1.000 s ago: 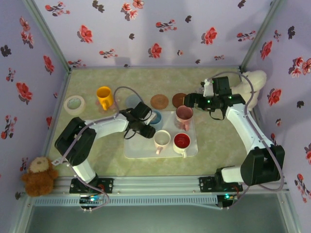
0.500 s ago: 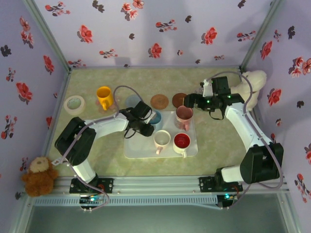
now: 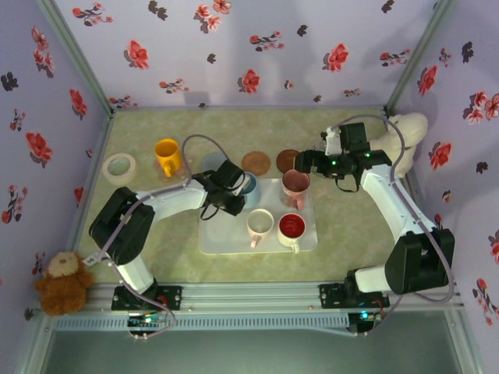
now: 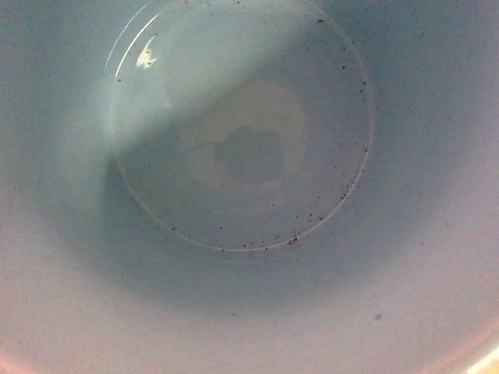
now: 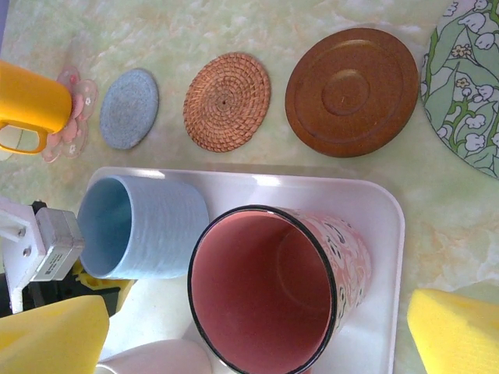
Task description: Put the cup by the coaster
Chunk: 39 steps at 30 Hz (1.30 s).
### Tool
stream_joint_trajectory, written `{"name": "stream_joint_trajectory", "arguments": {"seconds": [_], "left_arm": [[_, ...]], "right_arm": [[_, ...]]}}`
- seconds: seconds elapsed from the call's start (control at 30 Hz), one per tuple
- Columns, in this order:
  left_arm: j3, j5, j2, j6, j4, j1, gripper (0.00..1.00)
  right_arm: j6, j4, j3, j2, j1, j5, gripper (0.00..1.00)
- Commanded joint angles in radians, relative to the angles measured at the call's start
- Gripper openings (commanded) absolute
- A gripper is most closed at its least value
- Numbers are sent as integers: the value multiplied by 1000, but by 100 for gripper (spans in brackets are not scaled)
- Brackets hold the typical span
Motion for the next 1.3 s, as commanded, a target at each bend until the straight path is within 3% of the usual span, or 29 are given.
{"name": "stream_joint_trajectory", "arguments": {"seconds": [0.0, 0.23, 0.73, 1.27], "left_arm": [[17, -18, -16, -20, -2, 7, 17], [38, -45, -33, -13, -19, 7, 0], [212, -148, -60, 65, -111, 34, 0], [376, -252, -16, 34, -170, 158, 0]], "right_arm": [[1, 26, 15, 7, -5, 3, 99], [-9, 15, 17, 4, -5, 11, 99], [20, 64, 73, 33, -4, 22, 99], [0, 89, 181, 117, 36, -8, 99]]}}
